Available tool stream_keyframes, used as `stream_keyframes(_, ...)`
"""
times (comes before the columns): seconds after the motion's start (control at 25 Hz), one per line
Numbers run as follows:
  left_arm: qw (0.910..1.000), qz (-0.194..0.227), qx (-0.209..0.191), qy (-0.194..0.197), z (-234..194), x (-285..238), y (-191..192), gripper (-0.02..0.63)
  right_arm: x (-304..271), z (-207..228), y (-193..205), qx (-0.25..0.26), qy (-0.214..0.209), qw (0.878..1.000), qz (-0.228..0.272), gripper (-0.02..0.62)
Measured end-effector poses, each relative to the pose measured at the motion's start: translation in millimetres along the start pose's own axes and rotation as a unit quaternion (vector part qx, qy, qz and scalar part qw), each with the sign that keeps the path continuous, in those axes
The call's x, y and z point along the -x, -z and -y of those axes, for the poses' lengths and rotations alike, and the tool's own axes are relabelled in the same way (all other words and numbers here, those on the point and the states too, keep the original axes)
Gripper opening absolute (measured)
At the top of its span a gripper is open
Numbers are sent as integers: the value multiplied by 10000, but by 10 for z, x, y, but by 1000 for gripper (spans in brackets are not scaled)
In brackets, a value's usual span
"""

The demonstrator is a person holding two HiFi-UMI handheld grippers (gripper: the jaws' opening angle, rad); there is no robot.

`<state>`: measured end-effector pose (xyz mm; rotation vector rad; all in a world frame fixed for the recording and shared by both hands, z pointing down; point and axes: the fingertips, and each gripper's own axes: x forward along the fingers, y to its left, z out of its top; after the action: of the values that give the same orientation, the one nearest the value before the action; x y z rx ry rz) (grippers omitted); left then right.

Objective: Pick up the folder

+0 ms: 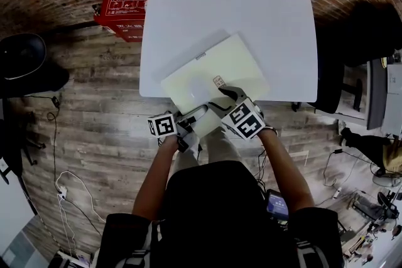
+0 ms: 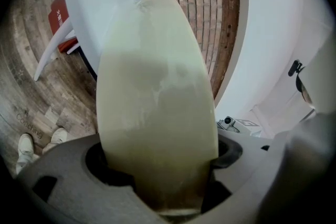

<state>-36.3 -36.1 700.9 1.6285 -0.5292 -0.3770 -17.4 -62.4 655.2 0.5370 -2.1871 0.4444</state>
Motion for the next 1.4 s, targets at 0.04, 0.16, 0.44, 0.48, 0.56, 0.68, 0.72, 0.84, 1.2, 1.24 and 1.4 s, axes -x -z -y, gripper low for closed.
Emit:
stream_keyframes(0.04, 10000, -30, 26, -4, -2, 3, 8, 374, -2, 0, 1, -3, -6, 10000, 3, 237)
stream_keyframes(0.16, 9998, -92, 157, -45, -16, 20, 53, 373, -1, 3, 16, -19, -18, 10000, -1, 229)
stream_keyframes(0.44, 9996, 64, 244, -124, 28, 60, 48, 310, 25, 15, -6, -79, -44, 10000, 28, 218)
stream_keyframes(0.48, 9995, 70, 264, -147, 41, 61, 47, 307, 35, 18, -9, -84, -49, 9999, 31, 218)
stream_keyframes(0.56, 9996, 82, 218, -165, 66, 57, 30, 302, 55, 26, -19, -86, -50, 9999, 37, 216)
stream_keyframes(0.68, 9996, 111, 166, -205, 107, 59, 3, 296, 78, 34, -39, -97, -60, 9999, 63, 215)
stream_keyframes(0.72, 9996, 122, 166, -216, 117, 58, 2, 295, 85, 36, -40, -106, -68, 9999, 72, 213)
stream_keyframes(0.84, 9994, 169, 191, -232, 123, 61, -3, 295, 88, 41, -43, -119, -90, 9999, 78, 210)
stream_keyframes(1.2, 9994, 65, 194, -269, 175, 32, -56, 295, 115, 81, -78, -151, -77, 9998, 142, 209)
stream_keyframes(1.24, 9995, 52, 191, -264, 178, 29, -62, 295, 113, 86, -74, -136, -77, 9998, 121, 207)
stream_keyframes(1.4, 9996, 18, 140, -255, 180, 20, -59, 291, 124, 90, -59, -108, -80, 9999, 85, 206)
